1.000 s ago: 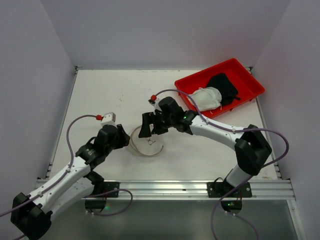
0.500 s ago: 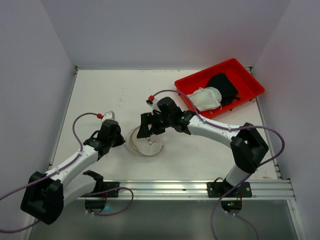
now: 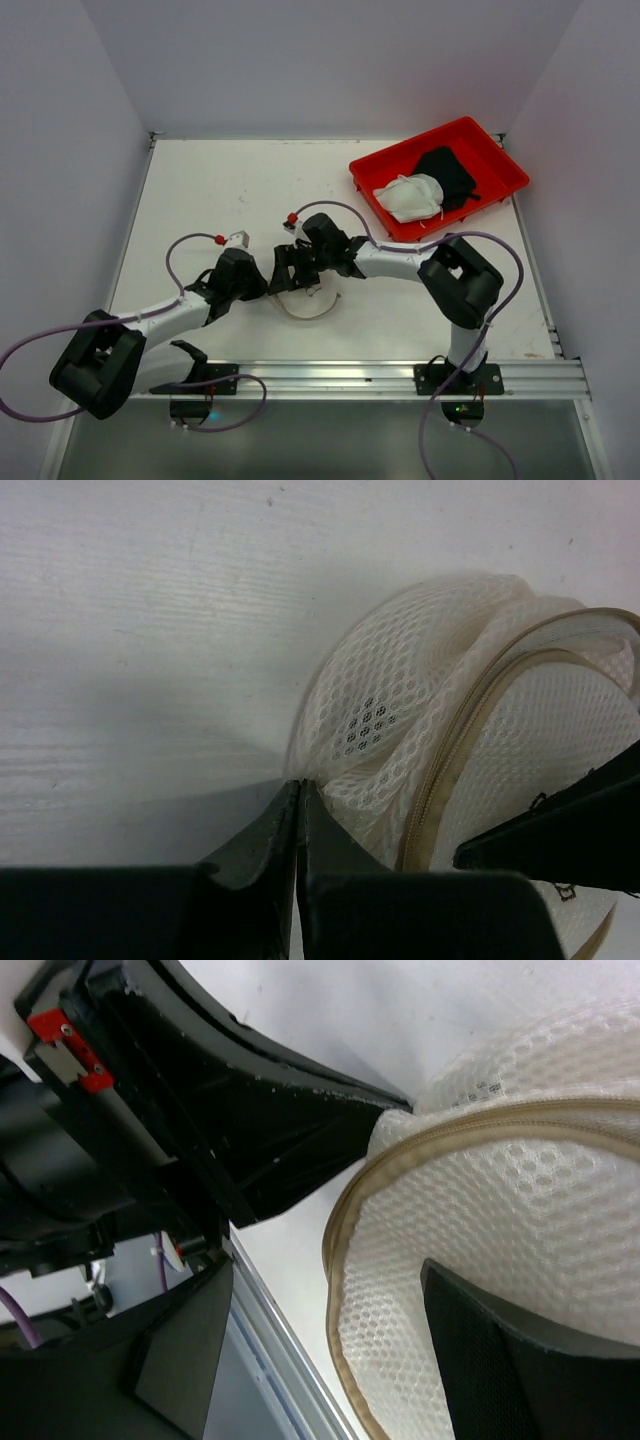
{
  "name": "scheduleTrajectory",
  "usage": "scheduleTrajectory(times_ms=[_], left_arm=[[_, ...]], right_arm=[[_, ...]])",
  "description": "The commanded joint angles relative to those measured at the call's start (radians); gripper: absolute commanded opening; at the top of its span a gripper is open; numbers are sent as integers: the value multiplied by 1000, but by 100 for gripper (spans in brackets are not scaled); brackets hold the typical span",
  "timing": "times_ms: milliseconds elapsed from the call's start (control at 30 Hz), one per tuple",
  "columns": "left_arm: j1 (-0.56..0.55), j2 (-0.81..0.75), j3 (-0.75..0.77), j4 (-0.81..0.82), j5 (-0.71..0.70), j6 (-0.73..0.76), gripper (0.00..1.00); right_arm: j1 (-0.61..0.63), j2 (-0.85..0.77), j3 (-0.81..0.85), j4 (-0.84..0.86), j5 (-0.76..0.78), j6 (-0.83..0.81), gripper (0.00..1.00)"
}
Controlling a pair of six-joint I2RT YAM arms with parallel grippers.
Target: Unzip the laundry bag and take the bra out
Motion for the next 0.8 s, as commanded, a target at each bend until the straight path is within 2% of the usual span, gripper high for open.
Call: scheduleTrajectory(times_ms=[0, 300, 400, 533, 767], left_arm=[[-35, 35, -26, 108, 32, -63, 5], [-52, 80, -47, 168, 49, -89, 4], [-52, 66, -46, 151, 49, -89, 6], [-52, 16, -29, 99, 14, -82, 9], [-51, -84, 63, -77, -78, -43, 31]], right_arm=[[1, 17, -18, 135, -33, 47, 77], [-2, 46, -107, 227, -9, 77, 76], [-10, 11, -153, 269, -11, 84, 76], [-12, -102, -141, 174, 43, 9, 77], [-15, -279, -14, -30, 131, -111, 80]])
